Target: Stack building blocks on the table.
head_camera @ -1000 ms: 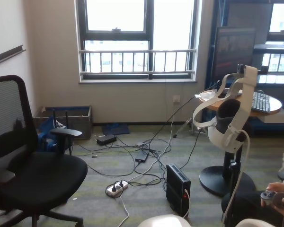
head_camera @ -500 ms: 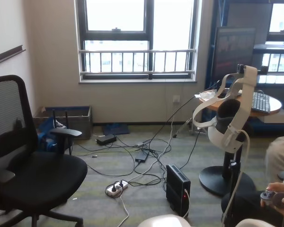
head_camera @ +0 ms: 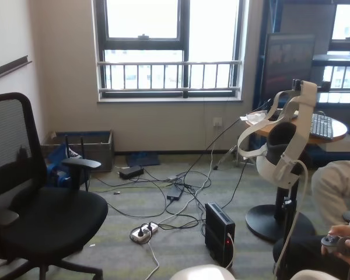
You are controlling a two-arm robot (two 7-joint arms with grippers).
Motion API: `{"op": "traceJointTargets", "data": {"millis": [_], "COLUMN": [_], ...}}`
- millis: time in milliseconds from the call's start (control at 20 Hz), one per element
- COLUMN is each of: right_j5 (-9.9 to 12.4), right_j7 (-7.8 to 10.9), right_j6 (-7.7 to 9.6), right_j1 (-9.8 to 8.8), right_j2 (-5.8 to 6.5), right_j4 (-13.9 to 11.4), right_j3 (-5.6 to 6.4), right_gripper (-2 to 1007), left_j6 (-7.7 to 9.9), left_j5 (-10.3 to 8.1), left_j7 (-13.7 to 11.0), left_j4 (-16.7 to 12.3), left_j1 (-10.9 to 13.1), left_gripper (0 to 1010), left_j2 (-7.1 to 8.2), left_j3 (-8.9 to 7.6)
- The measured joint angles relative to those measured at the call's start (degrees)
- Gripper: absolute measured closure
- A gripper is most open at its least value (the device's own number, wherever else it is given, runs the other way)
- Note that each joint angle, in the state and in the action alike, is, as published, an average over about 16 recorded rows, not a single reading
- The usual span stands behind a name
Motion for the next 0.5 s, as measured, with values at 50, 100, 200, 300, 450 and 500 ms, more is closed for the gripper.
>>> {"op": "traceJointTargets", "data": {"millis": [50, 100, 200, 300, 450, 500], "right_j5": [0.0, 0.0, 0.0, 0.0, 0.0, 0.0], "right_j7": [0.0, 0.0, 0.0, 0.0, 0.0, 0.0], "right_j6": [0.0, 0.0, 0.0, 0.0, 0.0, 0.0], "right_j1": [0.0, 0.0, 0.0, 0.0, 0.0, 0.0], "right_j2": [0.0, 0.0, 0.0, 0.0, 0.0, 0.0], "right_j4": [0.0, 0.0, 0.0, 0.0, 0.0, 0.0], "right_j3": [0.0, 0.0, 0.0, 0.0, 0.0, 0.0], "right_gripper": [5, 5, 5, 5, 5, 5], "left_j6": [0.03, 0.05, 0.09, 0.12, 0.15, 0.17], "left_j5": [0.09, 0.19, 0.36, 0.52, 0.63, 0.64], "left_j7": [0.0, 0.0, 0.0, 0.0, 0.0, 0.0], "left_j4": [-0.1, -0.2, -0.4, -0.5, -0.8, -0.8], "left_j1": [0.0, 0.0, 0.1, 0.1, 0.1, 0.2], "left_gripper": [189, 217, 276, 338, 427, 453], "left_j2": [0.03, 0.06, 0.12, 0.17, 0.25, 0.27], "left_j3": [0.06, 0.12, 0.25, 0.36, 0.44, 0.45]}}
